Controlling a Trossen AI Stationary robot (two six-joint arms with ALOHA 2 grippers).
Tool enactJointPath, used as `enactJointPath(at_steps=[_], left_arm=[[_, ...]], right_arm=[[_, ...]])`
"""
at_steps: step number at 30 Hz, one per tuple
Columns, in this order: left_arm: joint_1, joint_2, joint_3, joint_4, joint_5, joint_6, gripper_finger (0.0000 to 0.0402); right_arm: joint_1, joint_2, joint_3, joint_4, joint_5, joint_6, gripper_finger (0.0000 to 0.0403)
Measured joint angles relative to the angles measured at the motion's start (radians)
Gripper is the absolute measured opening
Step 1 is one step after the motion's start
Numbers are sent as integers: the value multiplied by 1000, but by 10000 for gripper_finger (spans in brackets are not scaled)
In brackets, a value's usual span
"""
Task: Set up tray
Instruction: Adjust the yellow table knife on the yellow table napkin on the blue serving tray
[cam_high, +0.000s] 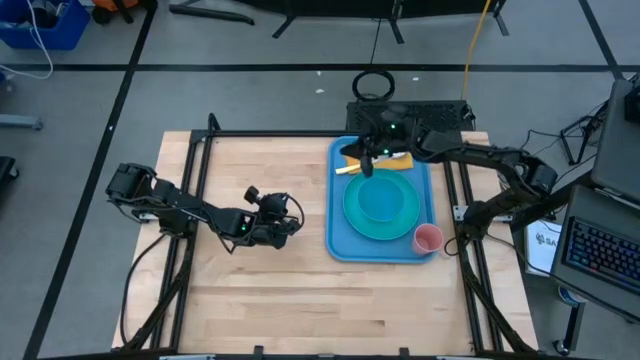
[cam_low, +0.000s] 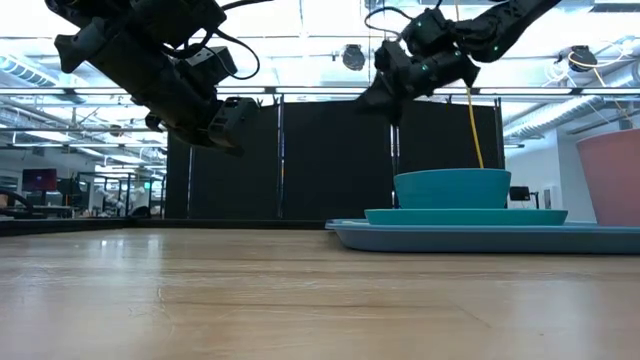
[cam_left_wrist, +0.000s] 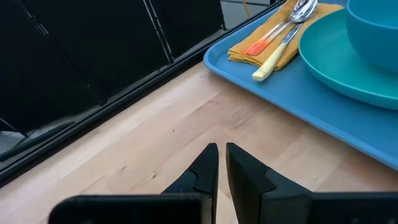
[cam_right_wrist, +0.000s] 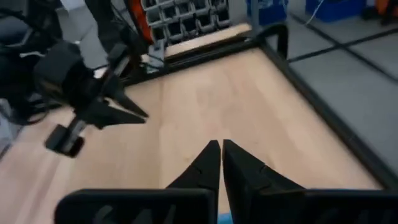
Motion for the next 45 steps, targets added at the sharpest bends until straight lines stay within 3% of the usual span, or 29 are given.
enactJointPath(at_steps=[4,9,13,16,21,26,32,38,45], left_arm=[[-1,0,0,1,30,19,37],[26,0,0,6,60,33,37],[56,0,0,29,74,82,37],[115,0,0,68,176,177,37],[222,0,0,227,450,435,37],[343,0,0,280,652,598,37],[494,0,0,369,1142,786,20],[591,0,27,396,1172,776,3],[640,5,70,400,1233,812,21]], right_arm=[[63,-31,-22,-57,39,-34,2],[190,-81,-105,-23,351,-126,1],[264,-130,-168,9,462,-149,1],[298,-153,-234,46,469,-104,1],[337,-196,-363,186,471,-75,1],[357,-228,-479,323,471,-31,1],[361,-235,-552,392,469,-3,1],[361,-234,-570,393,470,-7,1],[361,-234,-574,398,470,-18,0]])
